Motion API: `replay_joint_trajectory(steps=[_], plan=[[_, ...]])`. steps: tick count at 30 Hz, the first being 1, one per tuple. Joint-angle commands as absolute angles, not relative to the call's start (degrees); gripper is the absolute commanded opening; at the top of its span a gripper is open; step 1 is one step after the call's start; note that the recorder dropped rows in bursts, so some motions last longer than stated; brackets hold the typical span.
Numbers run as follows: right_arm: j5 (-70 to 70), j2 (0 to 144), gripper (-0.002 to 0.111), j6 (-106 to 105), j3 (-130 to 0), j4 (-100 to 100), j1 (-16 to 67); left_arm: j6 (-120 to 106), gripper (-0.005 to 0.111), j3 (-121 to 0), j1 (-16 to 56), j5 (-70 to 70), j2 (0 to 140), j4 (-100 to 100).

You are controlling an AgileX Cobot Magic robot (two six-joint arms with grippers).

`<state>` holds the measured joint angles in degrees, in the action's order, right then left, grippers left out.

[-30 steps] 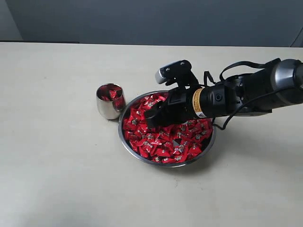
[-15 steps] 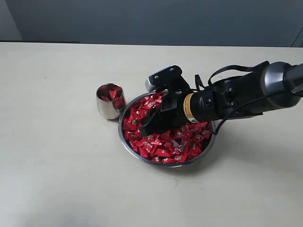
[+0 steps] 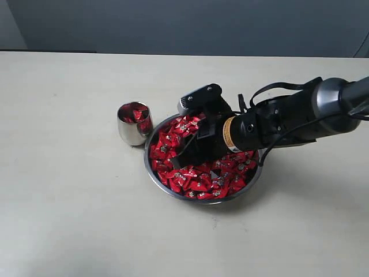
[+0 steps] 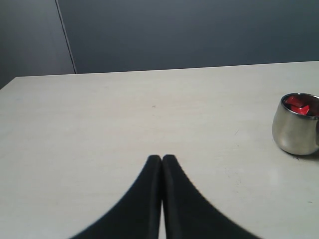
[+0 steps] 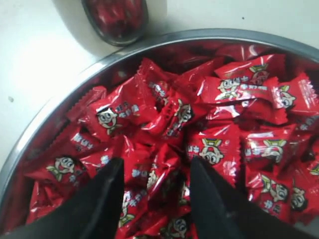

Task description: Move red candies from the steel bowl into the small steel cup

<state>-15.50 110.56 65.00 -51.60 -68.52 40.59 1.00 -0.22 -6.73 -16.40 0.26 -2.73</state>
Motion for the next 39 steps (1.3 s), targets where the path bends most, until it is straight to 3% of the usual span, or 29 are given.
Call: replay_joint_trajectory(steps=[1,6,32,35,36,38,39], plan=[[-15.4,110.6,0.041,65.0,-53.0,-68.7,40.6,1.1,0.0,0.0,-6.8,-16.3,0.0,-2.6],[-16.1,110.6,0.035,65.1,-52.9,-68.7,40.6,1.1,0.0,0.0,-6.8,-16.3,0.0,-2.6],[-16.4,114.4,0.035,66.0,-52.9,-68.9,40.6,1.1,0.0,0.0,-6.8,-16.3,0.0,-2.6],[-16.4,114.4,0.026,66.0,-52.9,-68.9,40.6,1.1,0.0,0.0,-6.8,-16.3,0.0,-2.6],[-16.2,114.3,0.012,66.0,-52.9,-68.9,40.6,1.1,0.0,0.0,-6.8,-16.3,0.0,-2.6],[-15.4,113.2,-0.001,66.0,-52.9,-69.1,40.6,1.1,0.0,0.0,-6.8,-16.3,0.0,-2.6],[-15.2,112.8,-0.001,66.0,-52.9,-69.1,40.6,1.1,0.0,0.0,-6.8,-16.3,0.0,-2.6]])
